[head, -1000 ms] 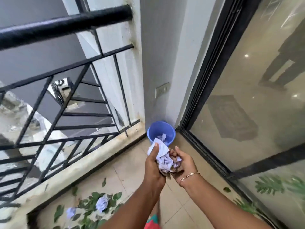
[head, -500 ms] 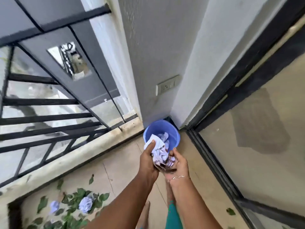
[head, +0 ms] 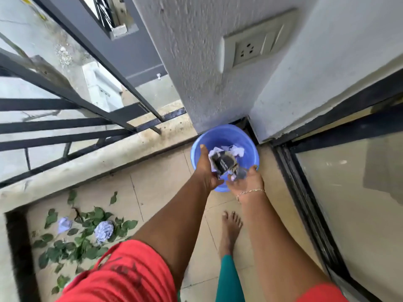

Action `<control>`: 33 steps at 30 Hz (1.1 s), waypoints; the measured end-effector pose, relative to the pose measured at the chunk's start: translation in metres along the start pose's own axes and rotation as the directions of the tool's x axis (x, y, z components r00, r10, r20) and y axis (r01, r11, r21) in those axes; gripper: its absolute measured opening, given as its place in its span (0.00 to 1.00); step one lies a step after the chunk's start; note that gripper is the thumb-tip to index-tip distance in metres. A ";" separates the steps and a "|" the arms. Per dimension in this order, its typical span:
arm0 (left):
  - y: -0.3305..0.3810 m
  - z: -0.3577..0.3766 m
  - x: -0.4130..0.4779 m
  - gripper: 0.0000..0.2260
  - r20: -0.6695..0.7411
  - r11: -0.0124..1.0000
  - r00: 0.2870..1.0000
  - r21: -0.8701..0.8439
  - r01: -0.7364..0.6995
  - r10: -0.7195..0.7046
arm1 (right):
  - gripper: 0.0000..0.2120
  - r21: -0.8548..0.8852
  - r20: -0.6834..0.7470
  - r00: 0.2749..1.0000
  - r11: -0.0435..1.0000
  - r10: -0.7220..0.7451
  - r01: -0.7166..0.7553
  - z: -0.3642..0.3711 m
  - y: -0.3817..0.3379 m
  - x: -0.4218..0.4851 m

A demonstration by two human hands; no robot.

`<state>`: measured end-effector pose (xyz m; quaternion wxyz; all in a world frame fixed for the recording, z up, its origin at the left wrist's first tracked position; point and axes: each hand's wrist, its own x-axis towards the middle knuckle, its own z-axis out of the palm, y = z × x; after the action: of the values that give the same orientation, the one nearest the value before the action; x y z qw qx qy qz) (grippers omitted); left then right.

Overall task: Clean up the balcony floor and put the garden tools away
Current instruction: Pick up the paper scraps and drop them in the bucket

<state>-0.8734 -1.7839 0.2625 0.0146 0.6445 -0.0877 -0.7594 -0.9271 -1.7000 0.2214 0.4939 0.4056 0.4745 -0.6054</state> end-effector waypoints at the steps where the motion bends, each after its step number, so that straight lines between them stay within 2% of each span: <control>1: 0.003 -0.003 0.003 0.34 -0.018 1.000 1.000 0.021 0.006 -0.005 | 0.20 -0.039 -0.001 1.000 0.999 -0.005 0.005 0.000 -0.003 0.004; 3: 0.004 -0.010 0.007 0.37 -0.042 0.997 0.999 0.082 -0.011 0.015 | 0.19 -0.097 0.010 1.000 0.995 -0.013 0.014 0.000 -0.011 0.004; 4: 0.004 -0.011 0.004 0.36 -0.039 0.991 0.998 0.126 -0.048 0.053 | 0.18 -0.109 0.022 1.000 0.994 -0.017 0.019 0.000 -0.014 0.002; 6: 0.001 -0.013 -0.009 0.25 -0.029 0.925 0.978 0.332 -0.184 0.205 | 0.17 -0.137 0.041 0.998 0.990 -0.039 0.044 0.001 -0.023 -0.009; 7: 0.000 -0.014 -0.016 0.20 -0.010 0.833 0.956 0.493 -0.251 0.294 | 0.15 -0.164 0.035 0.997 0.984 -0.061 0.066 0.002 -0.026 -0.017; 8: -0.002 -0.014 -0.023 0.19 0.035 0.686 0.924 0.660 -0.307 0.380 | 0.12 -0.221 0.032 0.995 0.970 -0.099 0.104 0.003 -0.029 -0.026; 9: -0.005 -0.017 -0.029 0.19 0.089 0.501 0.896 0.802 -0.323 0.435 | 0.10 -0.310 0.043 0.986 0.936 -0.159 0.165 0.003 -0.031 -0.035; 10: -0.009 -0.019 -0.036 0.21 0.153 0.316 0.870 0.891 -0.327 0.468 | 0.08 -0.446 0.066 0.967 0.860 -0.246 0.249 0.002 -0.031 -0.045; 11: -0.012 -0.023 -0.047 0.25 0.219 0.148 0.848 0.934 -0.326 0.483 | 0.08 -0.619 0.116 0.930 0.707 -0.348 0.342 -0.001 -0.030 -0.054; 13: -0.019 -0.032 -0.067 0.34 0.376 -0.153 0.784 0.925 -0.347 0.495 | 0.08 -0.885 0.263 0.828 0.217 -0.496 0.411 -0.018 -0.023 -0.075; 14: -0.022 -0.036 -0.078 0.38 0.451 -0.282 0.748 0.892 -0.353 0.487 | 0.11 -0.928 0.329 0.785 -0.026 -0.525 0.372 -0.027 -0.019 -0.089; 15: -0.026 -0.041 -0.087 0.39 0.512 -0.398 0.715 0.850 -0.344 0.476 | 0.14 -0.923 0.385 0.746 -0.204 -0.544 0.327 -0.037 -0.013 -0.103; 16: -0.030 -0.046 -0.096 0.36 0.555 -0.481 0.690 0.812 -0.330 0.464 | 0.16 -0.901 0.431 0.705 -0.310 -0.564 0.303 -0.046 -0.006 -0.121; 17: -0.034 -0.052 -0.107 0.34 0.598 -0.542 0.666 0.773 -0.330 0.446 | 0.16 -0.881 0.465 0.675 -0.371 -0.572 0.293 -0.055 0.002 -0.140; 19: -0.043 -0.062 -0.132 0.35 0.656 -0.624 0.638 0.707 -0.333 0.403 | 0.17 -0.853 0.506 0.641 -0.445 -0.578 0.272 -0.070 0.019 -0.177; 21: -0.054 -0.070 -0.161 0.37 0.696 -0.703 0.641 0.630 -0.330 0.323 | 0.18 -0.850 0.516 0.568 -0.465 -0.641 0.247 -0.086 0.036 -0.214; 23: -0.067 -0.080 -0.191 0.34 0.740 -0.769 0.628 0.541 -0.341 0.242 | 0.19 -0.888 0.450 0.545 -0.416 -0.707 0.194 -0.101 0.056 -0.254; 24: -0.074 -0.086 -0.203 0.34 0.776 -0.791 0.593 0.493 -0.361 0.214 | 0.19 -0.913 0.401 0.541 -0.370 -0.739 0.170 -0.111 0.068 -0.272; 28: -0.118 -0.111 -0.245 0.32 0.816 -0.825 0.575 0.359 -0.436 0.051 | 0.19 -0.976 0.218 0.446 -0.197 -0.868 0.092 -0.163 0.122 -0.332; 31: -0.159 -0.129 -0.265 0.30 0.779 -0.885 0.618 0.209 -0.415 -0.106 | 0.20 -0.998 0.061 0.409 -0.050 -0.911 0.038 -0.209 0.167 -0.367; 33: -0.187 -0.138 -0.276 0.31 0.757 -0.903 0.611 0.067 -0.423 -0.230 | 0.20 -0.997 -0.068 0.387 0.072 -0.919 -0.006 -0.239 0.197 -0.388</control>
<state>-0.6743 -1.5786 0.4821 -0.2833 -0.0840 -0.9470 -0.1261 -0.6565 -1.3962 0.5069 0.1109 0.0343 0.9861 -0.1190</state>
